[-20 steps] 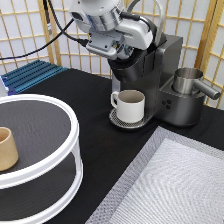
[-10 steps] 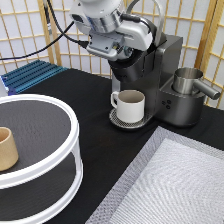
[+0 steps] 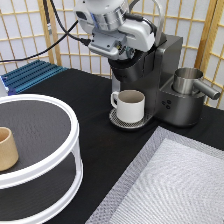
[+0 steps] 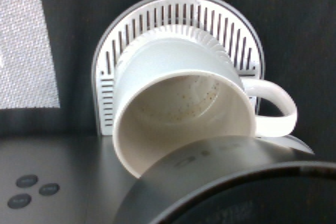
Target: Make coffee
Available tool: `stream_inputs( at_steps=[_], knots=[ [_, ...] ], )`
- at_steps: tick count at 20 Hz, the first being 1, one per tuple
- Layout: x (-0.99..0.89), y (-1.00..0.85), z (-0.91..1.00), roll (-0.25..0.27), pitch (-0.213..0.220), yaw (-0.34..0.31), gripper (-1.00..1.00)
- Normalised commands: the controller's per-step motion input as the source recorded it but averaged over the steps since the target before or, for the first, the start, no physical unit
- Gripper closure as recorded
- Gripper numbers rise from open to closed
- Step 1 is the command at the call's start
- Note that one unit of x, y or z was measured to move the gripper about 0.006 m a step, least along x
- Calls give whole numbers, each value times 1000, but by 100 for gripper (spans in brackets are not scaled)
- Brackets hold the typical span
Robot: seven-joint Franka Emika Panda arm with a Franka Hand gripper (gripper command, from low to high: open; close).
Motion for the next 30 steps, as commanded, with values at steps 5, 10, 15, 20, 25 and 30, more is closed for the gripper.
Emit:
stream_inputs(
  at_steps=[5,10,15,20,25,30],
  knots=[
    [-56,225,102,-152,0,-13,-100],
    [-165,34,222,-88,-1,0,-100],
    [-263,-214,169,-72,-7,-22,-100],
    [-312,-567,24,-65,-10,-53,-100],
    [-306,-569,320,-47,9,-70,-100],
    [-61,426,1000,-62,0,-52,-100]
  ],
)
